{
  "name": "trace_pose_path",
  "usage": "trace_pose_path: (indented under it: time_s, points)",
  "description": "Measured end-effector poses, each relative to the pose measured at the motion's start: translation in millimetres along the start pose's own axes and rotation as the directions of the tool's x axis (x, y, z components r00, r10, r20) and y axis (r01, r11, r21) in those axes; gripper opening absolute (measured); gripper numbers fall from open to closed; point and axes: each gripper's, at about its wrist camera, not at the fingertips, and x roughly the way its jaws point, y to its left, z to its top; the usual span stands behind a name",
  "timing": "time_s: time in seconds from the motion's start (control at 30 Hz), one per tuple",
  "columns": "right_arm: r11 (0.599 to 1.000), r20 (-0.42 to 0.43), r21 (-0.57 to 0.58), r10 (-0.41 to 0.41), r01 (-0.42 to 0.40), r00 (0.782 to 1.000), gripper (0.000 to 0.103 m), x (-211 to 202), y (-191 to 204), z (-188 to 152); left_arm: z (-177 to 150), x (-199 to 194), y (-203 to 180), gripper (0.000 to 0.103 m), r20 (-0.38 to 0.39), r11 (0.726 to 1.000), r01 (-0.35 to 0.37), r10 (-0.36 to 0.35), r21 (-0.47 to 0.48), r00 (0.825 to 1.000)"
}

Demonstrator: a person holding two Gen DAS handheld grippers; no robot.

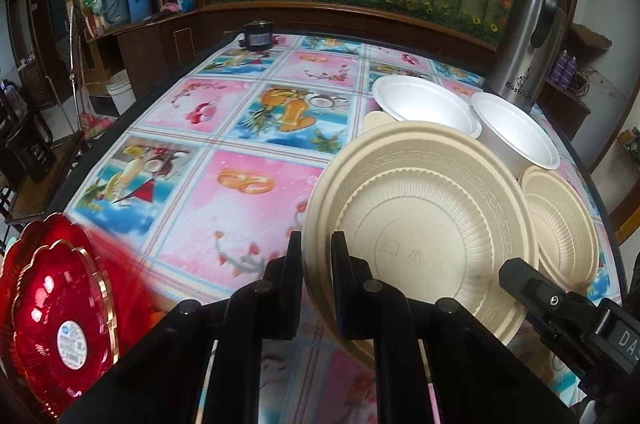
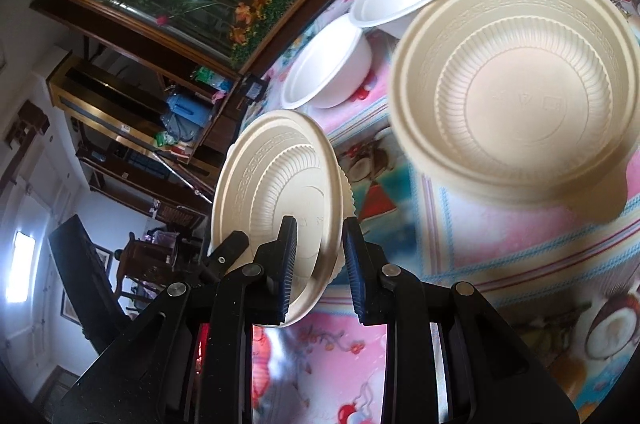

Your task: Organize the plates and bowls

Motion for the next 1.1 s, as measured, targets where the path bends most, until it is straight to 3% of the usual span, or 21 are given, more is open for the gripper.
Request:
trace_pose_path:
  time_s: [0.47, 1.1]
  points:
    - [0.996, -0.054, -0.012, 0.084, -0.085, 0.995, 0.02, -5.3, 24.2, -46.8, -20.0, -56.9, 40.3, 0.011, 0.074, 0.999, -0.047, 0.047, -0.007, 0.996]
    - [0.975, -0.131, -0.163, 0.129, -0.15, 0.983, 0.017, -6.2, 109.5, -90.9, -31.0, -102.9, 116.1, 0.011, 0.145, 0.99, -0.081, 0.098, -0.119, 0.985]
